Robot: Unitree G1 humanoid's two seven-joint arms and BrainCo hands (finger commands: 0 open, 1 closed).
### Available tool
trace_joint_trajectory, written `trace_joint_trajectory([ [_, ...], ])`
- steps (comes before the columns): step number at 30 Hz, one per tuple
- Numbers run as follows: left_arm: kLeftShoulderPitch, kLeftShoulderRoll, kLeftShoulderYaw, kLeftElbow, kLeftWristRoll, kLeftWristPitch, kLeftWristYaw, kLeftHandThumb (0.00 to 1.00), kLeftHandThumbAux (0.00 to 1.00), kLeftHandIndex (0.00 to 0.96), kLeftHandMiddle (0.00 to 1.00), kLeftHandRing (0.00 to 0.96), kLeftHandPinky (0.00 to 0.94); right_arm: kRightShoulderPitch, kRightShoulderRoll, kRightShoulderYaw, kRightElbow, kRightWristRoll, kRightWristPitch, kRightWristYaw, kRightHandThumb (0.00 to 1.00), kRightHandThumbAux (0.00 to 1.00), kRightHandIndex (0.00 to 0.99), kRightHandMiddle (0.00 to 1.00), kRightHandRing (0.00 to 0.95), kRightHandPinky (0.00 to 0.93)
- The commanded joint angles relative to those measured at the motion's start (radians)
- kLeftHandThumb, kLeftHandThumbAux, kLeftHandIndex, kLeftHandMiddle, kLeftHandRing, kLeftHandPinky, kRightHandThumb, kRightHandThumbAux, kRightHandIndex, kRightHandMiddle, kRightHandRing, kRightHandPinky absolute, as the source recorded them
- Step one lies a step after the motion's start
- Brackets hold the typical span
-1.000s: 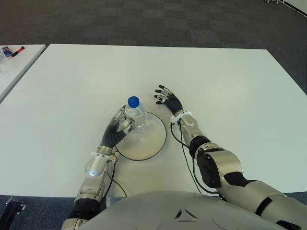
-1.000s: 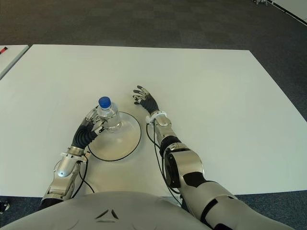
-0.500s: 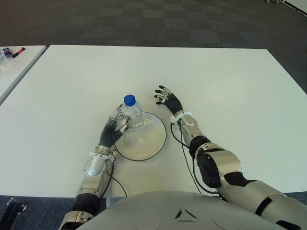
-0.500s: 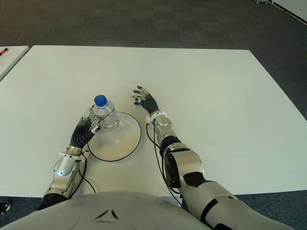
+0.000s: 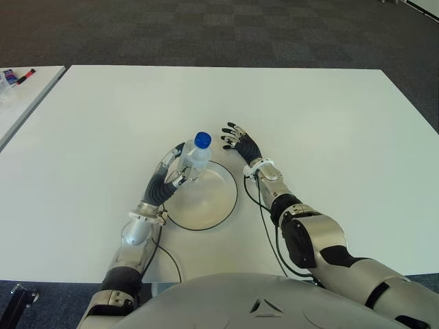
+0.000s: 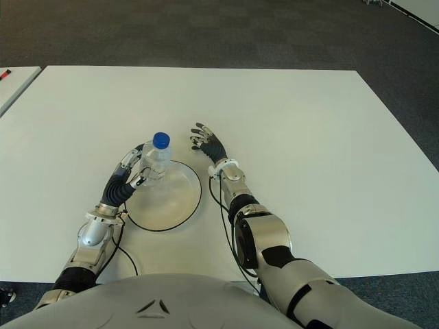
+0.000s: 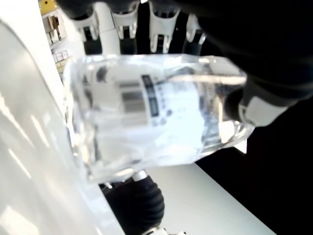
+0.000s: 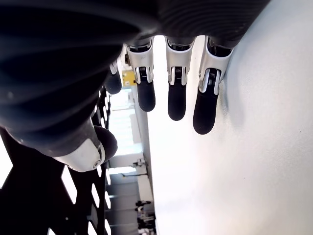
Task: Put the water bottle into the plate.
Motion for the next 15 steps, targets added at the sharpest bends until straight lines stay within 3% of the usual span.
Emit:
trace_joint_trajectory([
  [1,0.024,0.010,0.001,0.055,0.031,-0.015,0.029,0.428,0.364,0.000,0.001,0.001,0.004,0.033,0.046,-0.003,0.050,-0.011,0.074,-0.006,0.147,0.672,0.031,0.169,0.201,0.255],
  [15,0.025,0.028,-0.016,0.049,0.019,0.008,0.019,0.411,0.287,0.000,0.000,0.000,0.000,0.033,0.047,-0.003,0.050,-0.012,0.071,-0.005,0.150,0.662,0.032,0.163,0.194,0.241],
])
